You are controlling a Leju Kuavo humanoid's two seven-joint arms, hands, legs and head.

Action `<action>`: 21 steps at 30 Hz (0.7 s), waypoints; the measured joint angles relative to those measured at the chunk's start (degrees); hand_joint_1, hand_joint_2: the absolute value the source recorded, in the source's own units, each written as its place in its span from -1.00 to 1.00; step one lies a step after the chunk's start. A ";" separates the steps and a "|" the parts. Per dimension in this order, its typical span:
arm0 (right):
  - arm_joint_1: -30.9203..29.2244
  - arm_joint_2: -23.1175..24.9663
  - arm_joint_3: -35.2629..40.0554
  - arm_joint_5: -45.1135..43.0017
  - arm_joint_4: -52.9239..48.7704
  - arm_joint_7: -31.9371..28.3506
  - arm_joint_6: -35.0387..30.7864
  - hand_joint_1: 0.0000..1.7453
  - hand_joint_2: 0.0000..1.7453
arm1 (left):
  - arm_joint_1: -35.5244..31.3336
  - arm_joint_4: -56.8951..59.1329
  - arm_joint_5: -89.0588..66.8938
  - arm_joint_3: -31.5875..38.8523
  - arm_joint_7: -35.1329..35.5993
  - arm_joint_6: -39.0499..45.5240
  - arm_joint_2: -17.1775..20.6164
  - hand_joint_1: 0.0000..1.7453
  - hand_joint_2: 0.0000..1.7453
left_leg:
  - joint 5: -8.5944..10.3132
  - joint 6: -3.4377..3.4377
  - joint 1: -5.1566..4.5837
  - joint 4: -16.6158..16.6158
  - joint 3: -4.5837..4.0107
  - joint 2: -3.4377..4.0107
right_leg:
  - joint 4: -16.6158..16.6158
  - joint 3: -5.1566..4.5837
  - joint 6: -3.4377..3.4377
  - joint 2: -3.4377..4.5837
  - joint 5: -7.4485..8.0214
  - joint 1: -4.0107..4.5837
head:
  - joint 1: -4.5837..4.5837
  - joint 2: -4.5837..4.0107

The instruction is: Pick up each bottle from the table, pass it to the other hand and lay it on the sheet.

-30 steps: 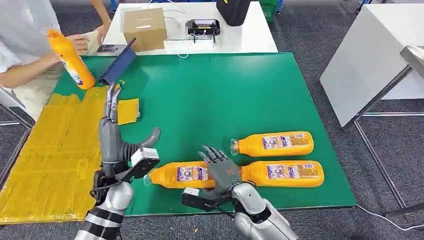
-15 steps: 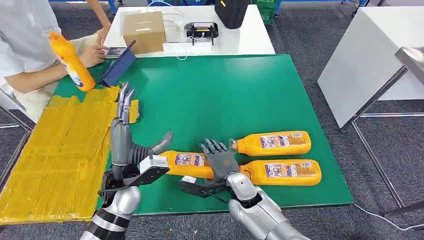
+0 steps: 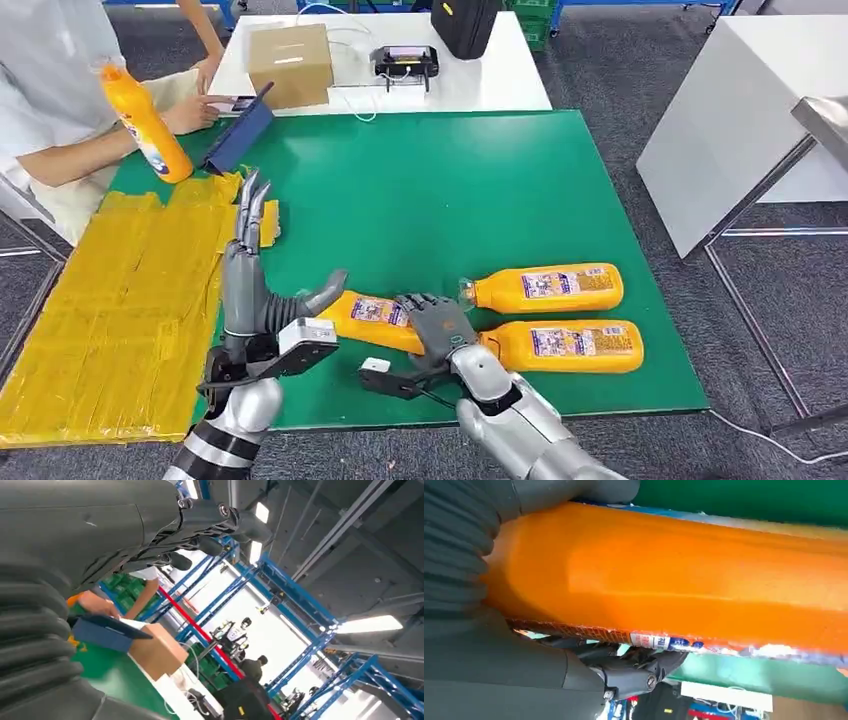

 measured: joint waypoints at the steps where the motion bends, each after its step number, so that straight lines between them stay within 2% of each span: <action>1: 1.73 -0.35 -0.66 -0.79 -2.73 -0.68 -2.03 1.00 1.00 | 0.49 -0.59 -0.59 0.00 0.59 0.00 0.09 -1.00 1.00 | 0.00 0.00 -0.01 0.00 -0.07 -0.08 | 0.01 -0.03 0.01 -0.04 -0.01 0.00 | -0.02 0.02; 7: 11.63 -2.03 -6.62 -6.42 -23.41 -6.73 -12.12 1.00 1.00 | 2.89 -3.08 -1.79 0.02 2.27 0.00 0.85 -1.00 1.00 | -0.07 -0.02 -0.05 0.00 -0.68 -0.09 | 0.01 -0.62 0.02 -0.05 -0.05 0.00 | -0.04 0.00; 15: 15.84 -3.08 -10.05 -7.23 -33.65 -8.35 -13.66 1.00 1.00 | 3.68 -4.00 -1.75 0.02 2.43 -0.20 1.14 -1.00 1.00 | -0.13 -0.04 -0.06 0.00 -0.73 -0.08 | 0.00 -0.72 0.02 -0.05 -0.06 -0.01 | -0.02 0.00; 18: 17.76 -2.69 -11.98 -10.25 -37.07 -13.25 -21.77 1.00 1.00 | 4.06 -4.02 -0.39 0.02 2.86 -1.97 1.18 -1.00 1.00 | -0.13 -0.04 -0.06 0.00 -0.75 -0.09 | 0.01 -0.71 0.02 -0.05 -0.06 0.00 | -0.02 0.00; 21: 20.29 -0.61 -16.31 -14.27 -42.55 -21.97 -25.15 1.00 1.00 | 4.48 -3.93 -0.30 0.02 3.17 -2.08 1.27 -1.00 1.00 | -0.14 -0.04 -0.06 0.00 -0.75 -0.09 | 0.01 -0.73 0.02 -0.04 -0.07 0.00 | -0.02 0.00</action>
